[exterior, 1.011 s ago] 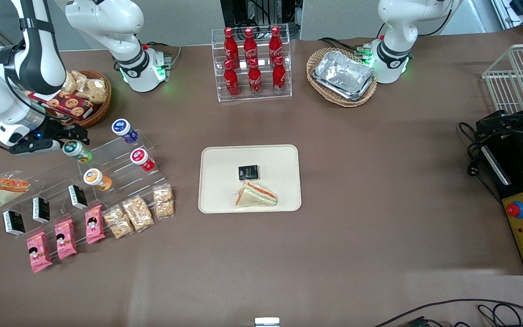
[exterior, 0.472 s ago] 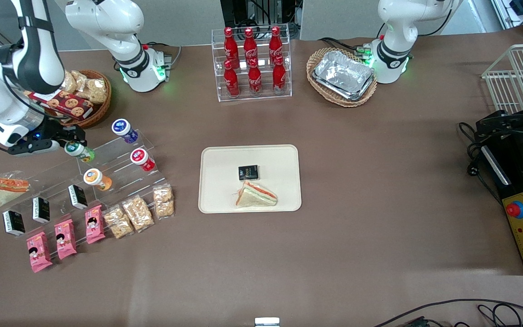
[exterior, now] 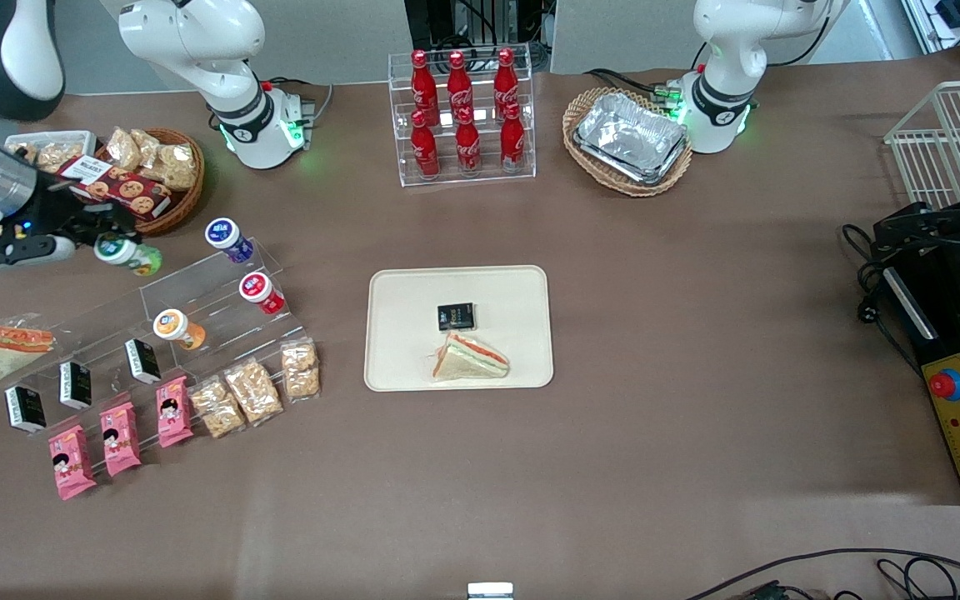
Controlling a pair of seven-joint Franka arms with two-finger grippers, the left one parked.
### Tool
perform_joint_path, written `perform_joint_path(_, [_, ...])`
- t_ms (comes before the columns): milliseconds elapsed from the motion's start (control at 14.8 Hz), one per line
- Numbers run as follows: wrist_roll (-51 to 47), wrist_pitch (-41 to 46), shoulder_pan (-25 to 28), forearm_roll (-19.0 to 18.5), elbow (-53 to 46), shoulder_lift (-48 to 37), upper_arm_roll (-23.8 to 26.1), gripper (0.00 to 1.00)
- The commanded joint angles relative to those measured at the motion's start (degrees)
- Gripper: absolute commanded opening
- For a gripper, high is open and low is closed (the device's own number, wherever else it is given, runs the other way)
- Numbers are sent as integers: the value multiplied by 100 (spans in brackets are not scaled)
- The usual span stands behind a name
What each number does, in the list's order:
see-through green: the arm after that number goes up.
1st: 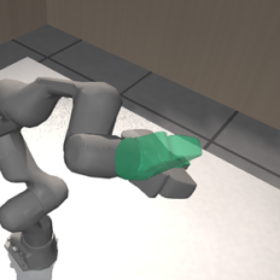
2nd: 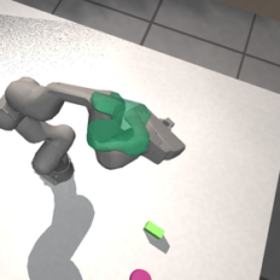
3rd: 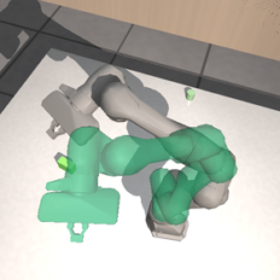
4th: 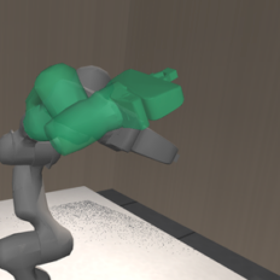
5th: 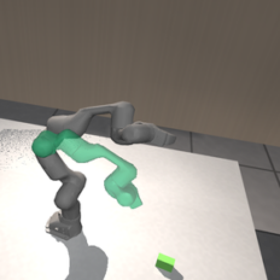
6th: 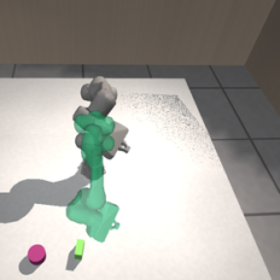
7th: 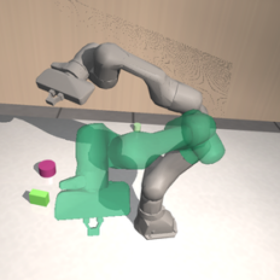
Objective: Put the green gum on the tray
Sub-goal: 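Lift the green canister and carry it over the cream tray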
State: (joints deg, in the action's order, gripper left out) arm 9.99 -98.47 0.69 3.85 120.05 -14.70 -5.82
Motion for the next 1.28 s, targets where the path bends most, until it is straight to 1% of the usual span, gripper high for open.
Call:
perform_joint_path(0, [-1766,-21,1062,676,-360,432,238,39])
perform_joint_path(67, [-2346,-354,1378,696,-351,607,474,39])
perform_joint_path(135, [-2900,-740,1573,679,-325,800,720,39])
perform_joint_path(202, [-3306,-1083,1644,644,-299,1028,993,39])
perform_joint_path(404, [-3749,-1919,1671,626,-89,1495,1468,39])
perform_joint_path(607, [-3793,-3114,1680,626,377,2004,1882,39])
perform_joint_path(674, [-3802,-3413,1741,626,439,2198,1944,39])
perform_joint_path(1011, [-3811,-5004,2092,582,887,3112,1944,39])
perform_joint_path(1213, [-3864,-5165,2119,582,888,3289,1936,40])
